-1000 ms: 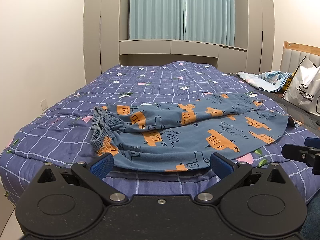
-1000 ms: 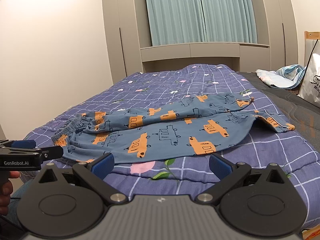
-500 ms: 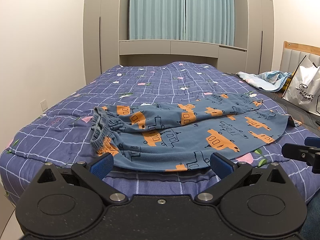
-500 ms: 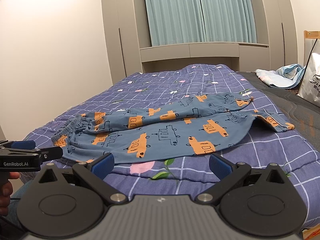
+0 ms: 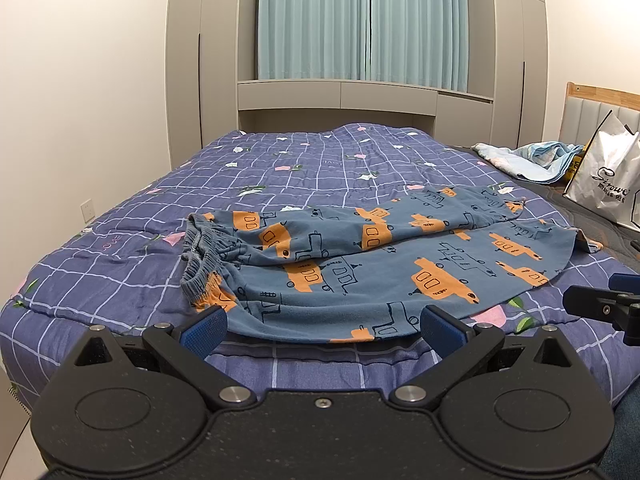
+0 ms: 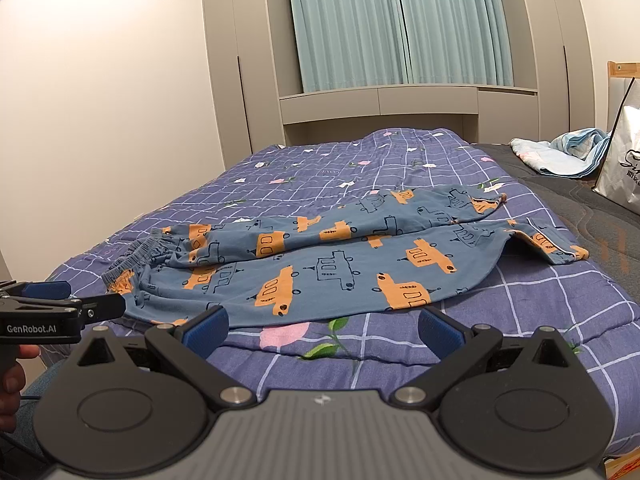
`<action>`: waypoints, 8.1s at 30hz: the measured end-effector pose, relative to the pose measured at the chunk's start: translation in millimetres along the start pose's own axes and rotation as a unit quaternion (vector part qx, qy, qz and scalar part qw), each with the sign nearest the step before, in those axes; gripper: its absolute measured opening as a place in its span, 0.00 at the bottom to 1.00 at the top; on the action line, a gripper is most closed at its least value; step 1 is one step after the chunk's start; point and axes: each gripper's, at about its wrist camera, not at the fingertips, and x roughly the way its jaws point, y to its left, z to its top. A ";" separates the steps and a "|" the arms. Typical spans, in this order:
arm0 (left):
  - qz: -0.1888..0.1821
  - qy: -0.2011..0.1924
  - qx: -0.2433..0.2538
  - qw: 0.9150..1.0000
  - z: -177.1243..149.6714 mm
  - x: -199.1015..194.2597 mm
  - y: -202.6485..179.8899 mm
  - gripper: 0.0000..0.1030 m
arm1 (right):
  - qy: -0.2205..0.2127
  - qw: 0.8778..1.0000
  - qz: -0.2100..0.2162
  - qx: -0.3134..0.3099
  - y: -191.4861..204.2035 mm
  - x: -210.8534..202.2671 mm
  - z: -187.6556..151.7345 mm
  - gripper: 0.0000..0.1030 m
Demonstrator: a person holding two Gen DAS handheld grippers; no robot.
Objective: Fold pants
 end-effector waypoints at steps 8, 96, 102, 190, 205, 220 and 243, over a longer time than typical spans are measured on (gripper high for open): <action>0.001 0.009 -0.003 1.000 -1.6 2.9 -0.2 1.00 | 0.007 1.000 -0.002 0.001 -2.8 1.2 -0.5 1.00; -0.115 0.243 0.053 0.962 134.2 369.1 151.5 0.72 | 0.258 0.870 0.235 -0.347 -9.8 437.3 163.5 0.82; -0.120 0.263 0.042 0.956 138.7 371.4 156.5 0.54 | 0.267 0.867 0.247 -0.340 -8.5 440.2 162.9 0.61; -0.146 0.118 0.246 0.951 -0.9 94.9 77.5 0.00 | 0.072 0.955 0.098 -0.270 -5.0 111.3 25.6 0.02; -0.137 0.123 0.225 0.957 -9.6 88.0 77.3 0.00 | 0.054 0.954 0.107 -0.274 -5.7 92.9 16.6 0.02; -0.169 0.105 0.105 0.974 12.1 90.8 44.8 0.77 | 0.048 0.977 0.075 -0.195 -52.1 95.8 30.7 0.79; -0.292 0.112 0.015 0.950 71.9 214.6 -148.8 0.84 | 0.125 0.990 -0.057 0.038 -314.2 168.1 91.5 0.77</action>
